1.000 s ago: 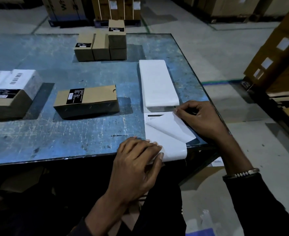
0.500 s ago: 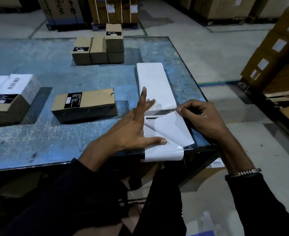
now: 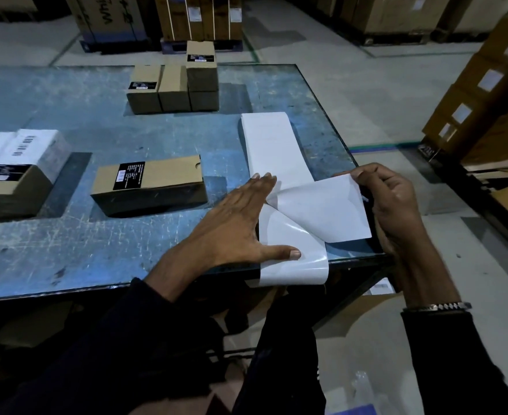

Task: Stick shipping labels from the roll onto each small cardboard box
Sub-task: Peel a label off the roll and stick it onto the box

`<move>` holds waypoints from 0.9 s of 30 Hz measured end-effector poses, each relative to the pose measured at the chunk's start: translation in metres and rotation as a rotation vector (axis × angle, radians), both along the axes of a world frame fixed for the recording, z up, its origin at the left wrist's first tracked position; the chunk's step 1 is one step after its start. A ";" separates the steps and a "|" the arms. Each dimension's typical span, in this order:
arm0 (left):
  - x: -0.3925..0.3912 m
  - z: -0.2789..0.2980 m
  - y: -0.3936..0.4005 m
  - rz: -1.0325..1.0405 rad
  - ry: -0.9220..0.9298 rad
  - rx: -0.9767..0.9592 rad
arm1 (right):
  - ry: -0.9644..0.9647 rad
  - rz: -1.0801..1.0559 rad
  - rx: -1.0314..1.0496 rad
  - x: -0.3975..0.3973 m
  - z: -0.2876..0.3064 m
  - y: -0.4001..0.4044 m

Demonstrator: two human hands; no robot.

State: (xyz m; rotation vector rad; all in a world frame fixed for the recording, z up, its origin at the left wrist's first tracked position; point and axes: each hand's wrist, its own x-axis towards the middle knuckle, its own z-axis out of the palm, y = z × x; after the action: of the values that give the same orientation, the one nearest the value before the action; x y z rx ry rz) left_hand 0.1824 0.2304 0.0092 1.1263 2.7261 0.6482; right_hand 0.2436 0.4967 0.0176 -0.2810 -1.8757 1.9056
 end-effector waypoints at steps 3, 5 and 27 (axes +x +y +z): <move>0.001 0.001 0.000 0.004 -0.006 -0.015 | -0.033 -0.069 -0.114 0.002 0.005 0.000; 0.002 0.003 0.000 0.004 -0.009 -0.019 | -0.055 -0.110 -0.208 0.004 0.006 0.002; 0.004 0.002 -0.003 -0.010 0.015 -0.025 | 0.070 -0.056 -0.766 0.017 0.014 0.017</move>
State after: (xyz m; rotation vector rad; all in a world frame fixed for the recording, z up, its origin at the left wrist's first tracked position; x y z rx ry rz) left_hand 0.1860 0.2273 0.0113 1.1436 2.7309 0.6056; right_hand 0.2604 0.5137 0.0318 -0.4810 -1.0043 2.4756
